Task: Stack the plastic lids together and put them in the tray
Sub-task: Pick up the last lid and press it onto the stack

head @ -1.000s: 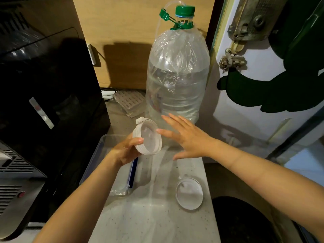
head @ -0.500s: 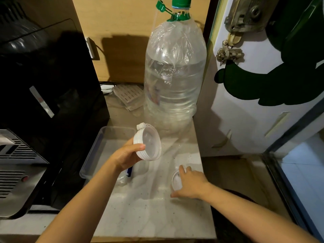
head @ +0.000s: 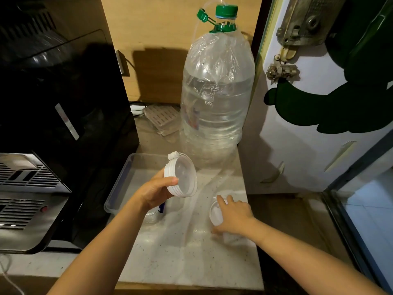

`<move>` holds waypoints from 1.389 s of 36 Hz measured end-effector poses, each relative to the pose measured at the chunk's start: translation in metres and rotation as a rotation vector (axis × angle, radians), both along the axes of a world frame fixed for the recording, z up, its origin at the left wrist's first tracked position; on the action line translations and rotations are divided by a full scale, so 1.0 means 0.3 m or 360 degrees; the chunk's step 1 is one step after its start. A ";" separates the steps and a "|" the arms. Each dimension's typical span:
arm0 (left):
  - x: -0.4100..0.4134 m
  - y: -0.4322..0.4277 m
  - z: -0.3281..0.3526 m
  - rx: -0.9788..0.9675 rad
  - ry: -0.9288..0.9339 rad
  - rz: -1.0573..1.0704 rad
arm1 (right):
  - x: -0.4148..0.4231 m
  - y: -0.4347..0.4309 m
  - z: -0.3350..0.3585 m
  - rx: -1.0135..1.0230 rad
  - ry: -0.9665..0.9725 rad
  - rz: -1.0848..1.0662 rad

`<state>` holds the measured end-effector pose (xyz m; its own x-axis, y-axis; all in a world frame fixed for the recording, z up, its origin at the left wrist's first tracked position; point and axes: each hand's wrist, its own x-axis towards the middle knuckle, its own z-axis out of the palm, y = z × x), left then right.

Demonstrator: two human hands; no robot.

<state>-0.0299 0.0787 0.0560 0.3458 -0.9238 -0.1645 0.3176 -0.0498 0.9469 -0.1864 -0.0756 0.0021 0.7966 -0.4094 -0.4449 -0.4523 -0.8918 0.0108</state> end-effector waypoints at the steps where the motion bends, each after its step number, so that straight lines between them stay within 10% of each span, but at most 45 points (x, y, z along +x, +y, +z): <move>1: 0.000 -0.001 0.002 -0.0003 -0.0003 -0.0002 | 0.005 -0.005 0.013 0.0005 -0.0021 -0.0008; 22: 0.027 -0.024 0.055 -0.0173 -0.0068 -0.0076 | 0.078 -0.007 0.504 0.0421 -0.1096 0.0144; 50: 0.061 -0.059 0.120 -0.0381 -0.0032 -0.0043 | 0.219 0.055 0.485 0.0548 -0.0984 0.0419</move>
